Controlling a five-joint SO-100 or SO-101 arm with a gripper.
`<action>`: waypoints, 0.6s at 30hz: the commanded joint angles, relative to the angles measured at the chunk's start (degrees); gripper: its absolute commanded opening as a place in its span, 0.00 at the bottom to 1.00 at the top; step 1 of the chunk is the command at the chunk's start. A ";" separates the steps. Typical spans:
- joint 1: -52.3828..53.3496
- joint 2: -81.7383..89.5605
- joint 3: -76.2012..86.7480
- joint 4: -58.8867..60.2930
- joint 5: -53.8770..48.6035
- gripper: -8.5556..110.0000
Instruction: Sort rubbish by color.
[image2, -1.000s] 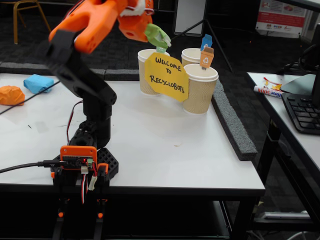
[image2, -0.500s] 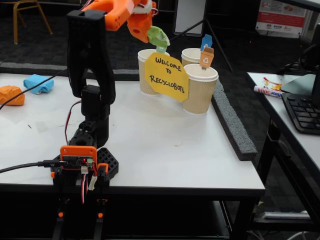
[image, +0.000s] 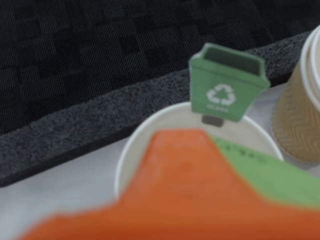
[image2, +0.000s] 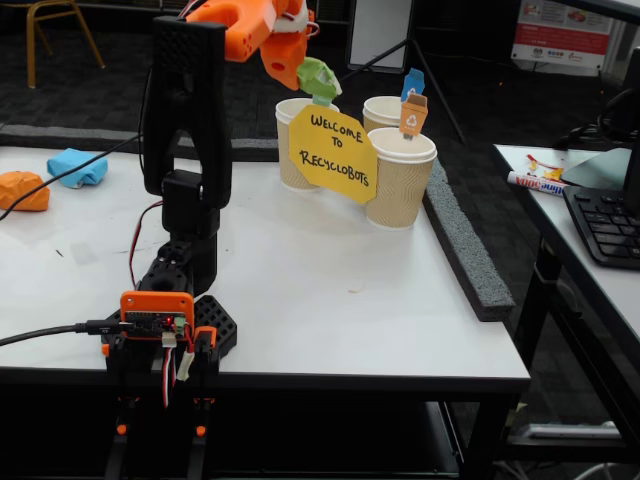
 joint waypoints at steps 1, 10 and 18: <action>-0.09 2.29 -7.29 -1.14 -1.23 0.15; 0.09 2.29 -5.63 -1.23 -1.23 0.32; 1.14 2.90 -4.75 -0.97 -1.23 0.21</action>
